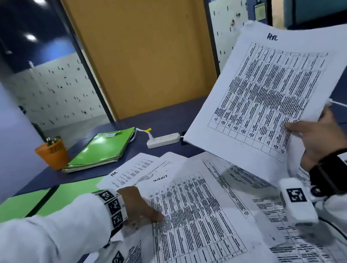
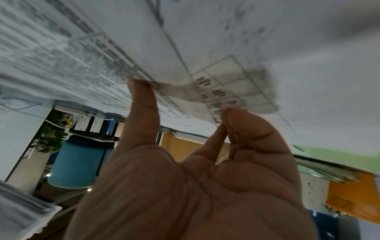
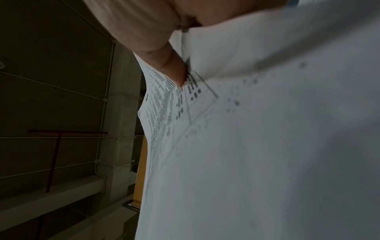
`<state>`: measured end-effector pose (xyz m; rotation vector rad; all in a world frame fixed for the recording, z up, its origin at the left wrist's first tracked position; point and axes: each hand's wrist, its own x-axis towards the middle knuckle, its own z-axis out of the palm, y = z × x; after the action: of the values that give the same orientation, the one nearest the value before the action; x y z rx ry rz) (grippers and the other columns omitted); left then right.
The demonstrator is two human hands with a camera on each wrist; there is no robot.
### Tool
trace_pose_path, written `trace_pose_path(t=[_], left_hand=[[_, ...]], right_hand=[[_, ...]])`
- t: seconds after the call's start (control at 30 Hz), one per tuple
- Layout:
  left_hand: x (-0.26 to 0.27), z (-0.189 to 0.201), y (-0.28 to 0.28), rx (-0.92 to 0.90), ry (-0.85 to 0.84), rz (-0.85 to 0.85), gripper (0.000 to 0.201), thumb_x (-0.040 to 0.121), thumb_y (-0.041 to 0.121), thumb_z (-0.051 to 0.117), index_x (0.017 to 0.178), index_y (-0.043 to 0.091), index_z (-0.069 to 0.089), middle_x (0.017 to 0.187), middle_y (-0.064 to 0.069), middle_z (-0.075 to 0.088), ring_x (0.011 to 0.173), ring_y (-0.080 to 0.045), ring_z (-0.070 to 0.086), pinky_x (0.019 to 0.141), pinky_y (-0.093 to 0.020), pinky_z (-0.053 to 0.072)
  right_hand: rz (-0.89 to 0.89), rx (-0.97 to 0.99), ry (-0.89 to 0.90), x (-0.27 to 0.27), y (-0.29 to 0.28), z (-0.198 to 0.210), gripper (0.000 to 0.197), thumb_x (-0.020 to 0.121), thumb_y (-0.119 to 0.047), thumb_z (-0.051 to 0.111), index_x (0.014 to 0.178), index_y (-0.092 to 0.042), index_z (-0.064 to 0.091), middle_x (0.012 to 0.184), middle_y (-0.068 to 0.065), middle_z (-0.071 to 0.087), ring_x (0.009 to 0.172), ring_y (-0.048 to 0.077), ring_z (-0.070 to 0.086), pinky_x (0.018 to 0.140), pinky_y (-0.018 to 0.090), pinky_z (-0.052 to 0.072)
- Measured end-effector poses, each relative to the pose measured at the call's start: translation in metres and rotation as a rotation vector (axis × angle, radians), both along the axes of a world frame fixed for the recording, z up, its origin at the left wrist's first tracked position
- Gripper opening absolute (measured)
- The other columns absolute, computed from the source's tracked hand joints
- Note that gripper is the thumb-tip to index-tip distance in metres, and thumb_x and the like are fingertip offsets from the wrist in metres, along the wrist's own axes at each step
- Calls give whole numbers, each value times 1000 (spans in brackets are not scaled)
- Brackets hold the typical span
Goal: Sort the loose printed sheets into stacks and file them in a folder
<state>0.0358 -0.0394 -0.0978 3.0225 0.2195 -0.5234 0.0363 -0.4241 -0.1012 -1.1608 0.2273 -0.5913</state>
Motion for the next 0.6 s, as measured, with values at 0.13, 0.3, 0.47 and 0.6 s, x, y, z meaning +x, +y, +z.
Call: trace_pose_path(t=[0.13,0.3,0.47,0.6], left_hand=[[7,5,-5,12,30,6,42,77,52,84,84,13,70,62,3,59,46,-7,50,44,-18,40],[12,6,-23,151,-22,-100,56,90,50,72,121,4,67,93,0,62,83,-14,59,55,-19,41],[27,12,-30,37,-120,-24,56,85,52,78,115,5,68,91,-4,67,81,-18,64,59,-21,46],[31,0,-39,-13,-122,-2,59,77,56,83,108,7,71,105,-9,74,94,-21,71,72,-26,54]], right_hand=[[19,53,-30,4,1,-4,56,82,17,59,128,-15,53,108,6,72,105,29,67,94,50,53],[42,54,-38,12,-3,-13,57,80,15,63,129,-13,55,111,8,73,104,30,69,95,51,52],[21,65,-41,13,-6,-14,56,83,13,62,127,-20,52,104,-1,72,104,24,68,85,35,59],[23,101,-49,14,-8,-12,59,82,15,60,131,-16,50,111,5,71,107,28,67,98,52,50]])
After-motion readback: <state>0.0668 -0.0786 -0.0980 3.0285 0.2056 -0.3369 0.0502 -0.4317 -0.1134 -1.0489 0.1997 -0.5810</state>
